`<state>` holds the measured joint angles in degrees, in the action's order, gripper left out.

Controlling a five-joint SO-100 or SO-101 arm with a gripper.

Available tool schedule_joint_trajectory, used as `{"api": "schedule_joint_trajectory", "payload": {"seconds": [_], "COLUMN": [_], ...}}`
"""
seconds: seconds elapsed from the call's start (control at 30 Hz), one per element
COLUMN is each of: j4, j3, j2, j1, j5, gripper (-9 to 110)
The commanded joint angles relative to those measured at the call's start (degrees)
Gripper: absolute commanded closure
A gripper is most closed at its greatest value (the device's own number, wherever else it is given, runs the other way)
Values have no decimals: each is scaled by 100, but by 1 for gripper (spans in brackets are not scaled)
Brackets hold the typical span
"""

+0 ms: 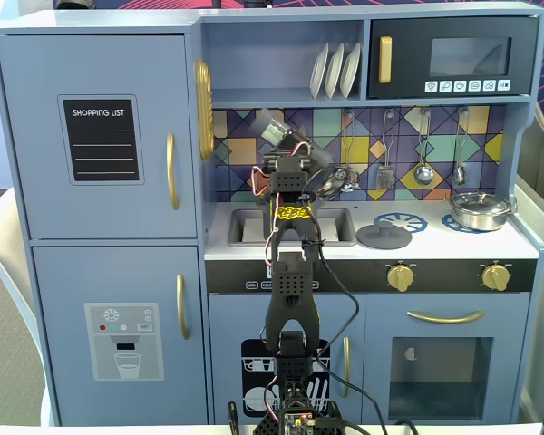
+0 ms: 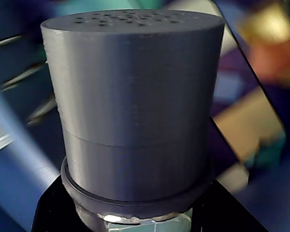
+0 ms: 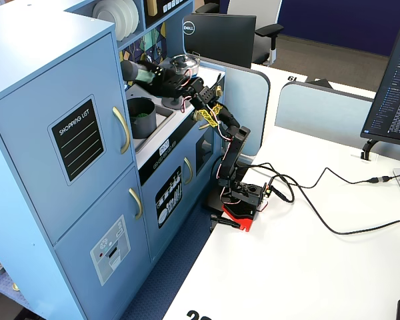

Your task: Put salt in the gray recipient

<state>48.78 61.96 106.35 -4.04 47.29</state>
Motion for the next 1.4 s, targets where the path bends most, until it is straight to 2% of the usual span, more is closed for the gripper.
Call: {"api": "schedule_joint_trajectory", "payload": {"seconds": [0.0,0.2,0.27,0.33,0.47,0.53,0.6,0.7,0.73,0.8,0.9,1.0,1.07,1.17,1.2,1.23,1.37], "j4": [-290,-1564,-1617,-1143,800,861,167,-1688,-1898,-1380,413,932,352,-2013,-2268,-2057,378], "j3": [-369,369,448,299,-879,-844,-308,791,782,149,-1283,-1248,-624,861,861,545,-1494], "j2": [-44,35,9,-114,-782,-835,-580,-26,-9,-308,-1046,-1178,-905,-176,-149,-264,-1257], "j1": [431,809,817,817,694,677,694,756,773,765,606,483,492,492,519,554,501], "j5": [1020,1292,1389,1485,1898,1942,1890,1477,1371,1406,1740,1872,1819,1354,1248,1222,1679], "gripper": [101,101,101,101,101,101,101,101,101,101,101,101,101,101,101,101,101]}}
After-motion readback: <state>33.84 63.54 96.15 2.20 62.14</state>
